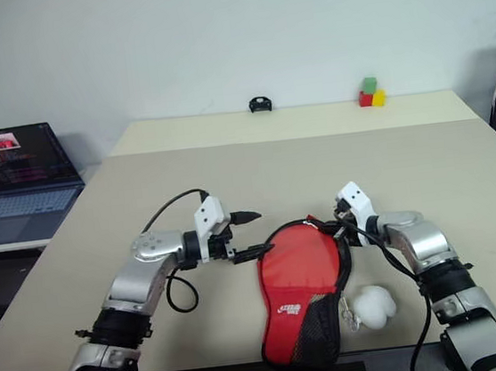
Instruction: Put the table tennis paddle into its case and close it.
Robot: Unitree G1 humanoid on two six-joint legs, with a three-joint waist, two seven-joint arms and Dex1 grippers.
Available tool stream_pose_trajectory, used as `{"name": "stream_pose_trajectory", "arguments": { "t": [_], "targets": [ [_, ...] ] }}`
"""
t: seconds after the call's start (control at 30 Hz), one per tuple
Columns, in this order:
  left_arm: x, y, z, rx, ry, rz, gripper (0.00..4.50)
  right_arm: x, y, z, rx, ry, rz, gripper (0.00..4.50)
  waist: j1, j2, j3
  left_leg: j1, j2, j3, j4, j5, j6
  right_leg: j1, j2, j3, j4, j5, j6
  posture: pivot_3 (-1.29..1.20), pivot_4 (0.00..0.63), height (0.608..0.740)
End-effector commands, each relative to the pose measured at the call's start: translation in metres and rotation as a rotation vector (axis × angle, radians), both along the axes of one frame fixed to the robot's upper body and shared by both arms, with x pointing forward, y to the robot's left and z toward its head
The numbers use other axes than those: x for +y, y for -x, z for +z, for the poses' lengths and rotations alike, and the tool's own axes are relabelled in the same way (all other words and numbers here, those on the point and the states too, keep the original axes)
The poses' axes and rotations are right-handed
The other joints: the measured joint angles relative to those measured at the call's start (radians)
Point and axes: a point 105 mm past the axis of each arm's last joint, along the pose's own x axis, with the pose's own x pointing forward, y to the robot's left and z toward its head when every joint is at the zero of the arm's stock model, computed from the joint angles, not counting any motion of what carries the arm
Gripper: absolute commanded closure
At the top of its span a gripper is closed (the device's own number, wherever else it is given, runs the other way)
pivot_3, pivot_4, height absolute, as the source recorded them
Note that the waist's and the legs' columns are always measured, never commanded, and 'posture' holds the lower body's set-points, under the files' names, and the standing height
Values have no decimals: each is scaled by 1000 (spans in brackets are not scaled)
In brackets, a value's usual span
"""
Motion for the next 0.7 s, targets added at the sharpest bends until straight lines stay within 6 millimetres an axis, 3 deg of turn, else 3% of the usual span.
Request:
{"name": "stream_pose_trajectory", "arguments": {
  "t": [0.03, 0.4, 0.63, 0.7],
  "targets": [
    [-8, 2, 12, -64, 1, -31, 179, 13, -8, 19, -71, -9, 43, 4494, 0, 0, 0, 0, 0, 0, 0, 0, 0, 0, 0, 0, 0, 0, 0, 0, 150, 740],
    [-13, 2, 9, -63, 0, -46, 179, 21, -21, 27, -104, -13, 48, 4494, 1, 0, 1, -1, 0, 0, 0, 0, -1, -1, 0, 0, 0, 0, 0, 0, 150, 740],
    [-17, 1, 7, -64, 0, -54, 179, 23, -20, 19, -88, 7, 56, 4494, 2, 0, 1, -1, 0, 0, 0, 1, -1, -1, 0, 0, 0, 0, 0, 0, 150, 740],
    [-18, 1, 7, -64, 0, -58, 179, 24, -21, 20, -88, 2, 54, 4026, 2, 0, 1, -1, 0, 0, 0, 1, -1, -1, 0, 0, 0, 0, 0, 0, 150, 740]
  ]
}}
